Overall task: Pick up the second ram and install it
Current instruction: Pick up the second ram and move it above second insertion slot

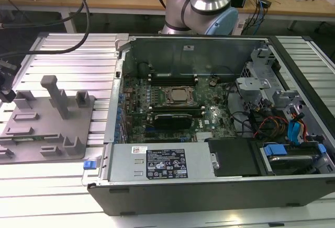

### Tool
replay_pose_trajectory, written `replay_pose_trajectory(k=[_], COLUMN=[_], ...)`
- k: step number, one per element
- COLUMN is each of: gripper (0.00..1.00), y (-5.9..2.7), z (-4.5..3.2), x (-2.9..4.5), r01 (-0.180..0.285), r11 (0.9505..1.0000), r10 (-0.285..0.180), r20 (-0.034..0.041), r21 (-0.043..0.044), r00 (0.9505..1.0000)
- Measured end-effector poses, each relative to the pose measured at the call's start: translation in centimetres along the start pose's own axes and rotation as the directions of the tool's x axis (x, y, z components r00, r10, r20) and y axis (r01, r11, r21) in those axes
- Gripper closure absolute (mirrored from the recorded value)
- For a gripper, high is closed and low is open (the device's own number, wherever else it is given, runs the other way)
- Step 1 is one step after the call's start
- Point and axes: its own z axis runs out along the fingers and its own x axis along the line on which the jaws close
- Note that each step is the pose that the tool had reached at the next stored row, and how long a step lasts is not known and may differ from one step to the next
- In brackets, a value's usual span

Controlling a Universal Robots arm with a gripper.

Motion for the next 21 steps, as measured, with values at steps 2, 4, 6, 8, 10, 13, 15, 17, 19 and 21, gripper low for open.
replay_pose_trajectory(k=[2, 4, 6, 8, 10, 13, 15, 17, 19, 21], gripper=[0.92, 0.92, 0.92, 0.92, 0.92, 0.92, 0.92, 0.92, 0.92, 0.92], y=[0.0, -0.01, -0.01, -0.01, -0.01, 0.0, -0.01, -0.01, -0.01, -0.01], z=[0.04, 0.1, 0.13, 0.15, 0.18, 0.21, 0.25, 0.28, 0.34, 0.37], x=[0.0, 0.0, 0.0, 0.0, 0.0, 0.0, 0.0, 0.0, 0.01, 0.0], r01=[0.082, 0.188, 0.273, 0.362, 0.422, 0.498, 0.552, 0.609, 0.66, 0.7], r11=[0.9966, 0.9821, 0.9621, 0.9322, 0.9066, 0.8669, 0.8337, 0.7926, 0.7504, 0.7137], r10=[-0.082, -0.188, -0.273, -0.362, -0.422, -0.498, -0.552, -0.61, -0.661, -0.7], r20=[-0.0035, -0.0081, -0.0113, -0.0147, -0.0167, -0.0193, -0.0209, -0.0227, -0.024, -0.0249], r21=[-0.0022, -0.0052, -0.0081, -0.0115, -0.0141, -0.0176, -0.0204, -0.0235, -0.0266, -0.0292], r00=[0.9966, 0.9821, 0.962, 0.9321, 0.9064, 0.8667, 0.8335, 0.7923, 0.7501, 0.7133])
